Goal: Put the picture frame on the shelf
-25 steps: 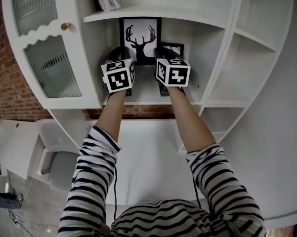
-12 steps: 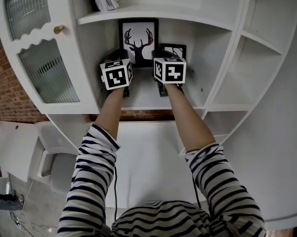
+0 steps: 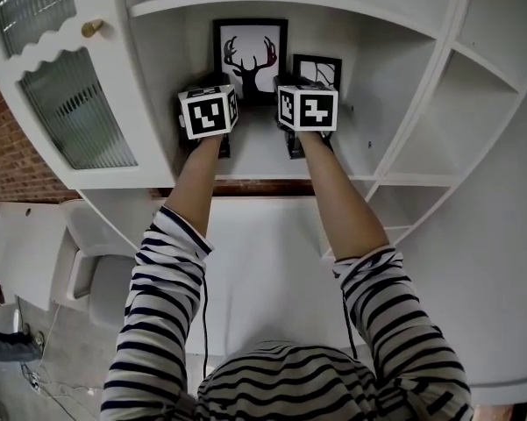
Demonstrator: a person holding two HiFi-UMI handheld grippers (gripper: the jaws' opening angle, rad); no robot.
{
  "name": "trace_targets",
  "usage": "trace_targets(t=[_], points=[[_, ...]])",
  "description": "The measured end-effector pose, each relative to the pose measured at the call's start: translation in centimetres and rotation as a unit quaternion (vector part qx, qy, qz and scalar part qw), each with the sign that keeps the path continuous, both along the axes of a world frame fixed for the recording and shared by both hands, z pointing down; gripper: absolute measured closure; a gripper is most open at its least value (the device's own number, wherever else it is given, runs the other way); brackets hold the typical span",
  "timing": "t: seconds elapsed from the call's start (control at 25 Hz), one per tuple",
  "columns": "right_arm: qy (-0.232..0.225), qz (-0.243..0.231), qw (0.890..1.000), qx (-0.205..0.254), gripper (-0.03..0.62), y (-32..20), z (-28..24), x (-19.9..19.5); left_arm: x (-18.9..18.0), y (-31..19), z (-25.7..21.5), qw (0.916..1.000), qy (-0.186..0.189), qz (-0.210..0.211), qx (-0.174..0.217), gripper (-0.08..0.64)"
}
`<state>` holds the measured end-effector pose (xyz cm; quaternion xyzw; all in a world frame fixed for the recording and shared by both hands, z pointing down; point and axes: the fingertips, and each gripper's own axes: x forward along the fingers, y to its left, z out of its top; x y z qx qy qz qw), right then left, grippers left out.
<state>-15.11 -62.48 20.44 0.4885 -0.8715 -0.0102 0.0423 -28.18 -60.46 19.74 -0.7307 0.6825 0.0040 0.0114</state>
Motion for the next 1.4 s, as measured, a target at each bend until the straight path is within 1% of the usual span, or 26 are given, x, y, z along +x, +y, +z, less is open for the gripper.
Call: trace_targets(t=[0.28, 0.36, 0.44, 0.68, 0.76, 0.88, 1.0, 1.16, 1.4], points=[[0.008, -0.002, 0.999, -0.035, 0.525, -0.2, 1.5, 0.0, -0.2, -0.6, 1.8, 0.9985, -0.001, -0.003, -0.054, 0.48], [0.005, -0.004, 0.999, -0.049, 0.525, -0.4, 1.9, 0.1, -0.2, -0.9, 2.4, 0.9974, 0.001, 0.0, -0.072, 0.48], [-0.004, -0.006, 0.998, -0.058, 0.525, -0.5, 2.2, 0.2, -0.1, -1.0, 2.6, 0.9968, 0.005, 0.003, -0.079, 0.48], [-0.004, -0.011, 0.997, -0.076, 0.525, -0.4, 2.5, 0.1, -0.1, -1.0, 2.6, 0.9968, 0.002, 0.002, -0.08, 0.48], [-0.006, -0.012, 0.997, -0.075, 0.525, -0.3, 2.5, 0.1, -0.1, -0.8, 2.6, 0.9969, 0.002, 0.006, -0.079, 0.48], [-0.009, -0.012, 0.998, -0.066, 0.525, -0.1, 2.3, 0.1, 0.0, -0.6, 2.4, 0.9972, 0.002, 0.009, -0.074, 0.479], [-0.012, -0.014, 0.998, -0.061, 0.525, 0.1, 2.2, 0.1, 0.2, -0.3, 2.1, 0.9977, -0.006, 0.011, -0.066, 0.479], [-0.016, -0.019, 0.999, -0.048, 0.525, 0.4, 1.6, -0.1, 0.3, 0.1, 1.4, 0.9986, -0.02, 0.01, -0.049, 0.469], [-0.021, -0.013, 0.999, -0.025, 0.525, 0.9, 0.9, 0.4, 0.3, 0.9, 0.4, 0.9992, -0.034, 0.0, -0.021, 0.457]])
